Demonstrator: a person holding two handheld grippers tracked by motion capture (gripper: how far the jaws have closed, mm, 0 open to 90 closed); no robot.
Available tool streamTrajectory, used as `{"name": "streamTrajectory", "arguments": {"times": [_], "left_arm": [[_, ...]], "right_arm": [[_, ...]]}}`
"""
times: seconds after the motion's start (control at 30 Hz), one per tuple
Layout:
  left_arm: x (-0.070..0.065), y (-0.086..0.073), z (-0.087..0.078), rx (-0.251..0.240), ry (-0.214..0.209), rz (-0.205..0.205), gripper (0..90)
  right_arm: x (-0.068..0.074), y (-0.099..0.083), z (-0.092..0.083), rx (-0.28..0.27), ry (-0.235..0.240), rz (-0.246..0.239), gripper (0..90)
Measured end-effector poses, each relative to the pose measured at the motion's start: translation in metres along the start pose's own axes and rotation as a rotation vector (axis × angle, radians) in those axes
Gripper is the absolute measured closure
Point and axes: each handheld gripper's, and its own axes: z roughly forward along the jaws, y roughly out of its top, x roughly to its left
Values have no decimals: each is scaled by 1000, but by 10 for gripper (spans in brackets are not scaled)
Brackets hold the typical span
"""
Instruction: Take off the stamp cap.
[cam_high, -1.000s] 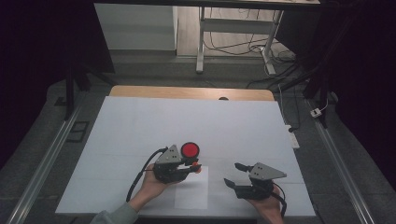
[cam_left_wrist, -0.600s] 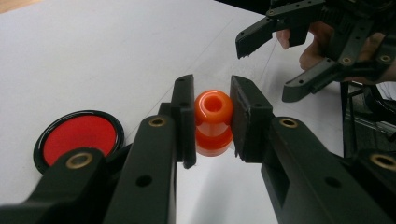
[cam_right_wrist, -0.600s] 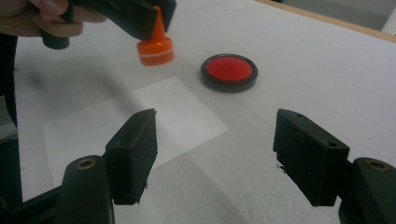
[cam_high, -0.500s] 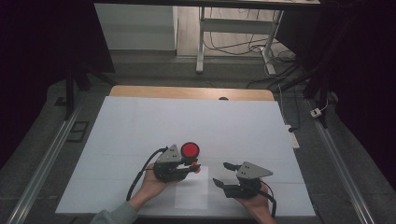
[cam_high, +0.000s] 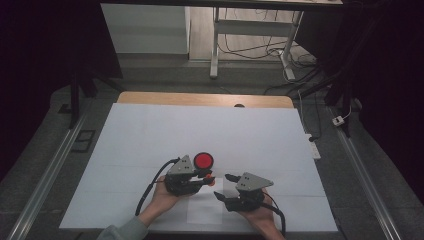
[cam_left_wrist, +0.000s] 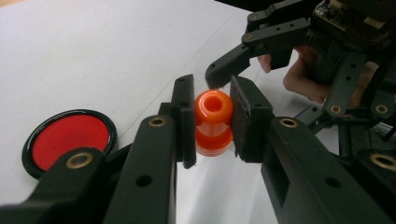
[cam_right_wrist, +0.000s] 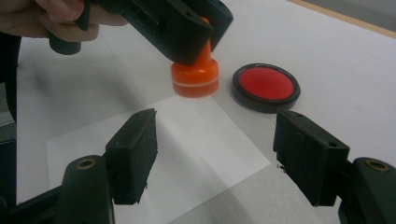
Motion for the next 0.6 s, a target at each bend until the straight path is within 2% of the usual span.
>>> {"name": "streamTrajectory", "arguments": {"times": [0.3,0.6], "left_arm": [[-1,-1,2,5,-10,5,723],[-4,-1,4,1,-24,7,724]], "right_arm": [[4,3,6,2,0,-4,333],[9,6,14,24,3,-29,427]]}}
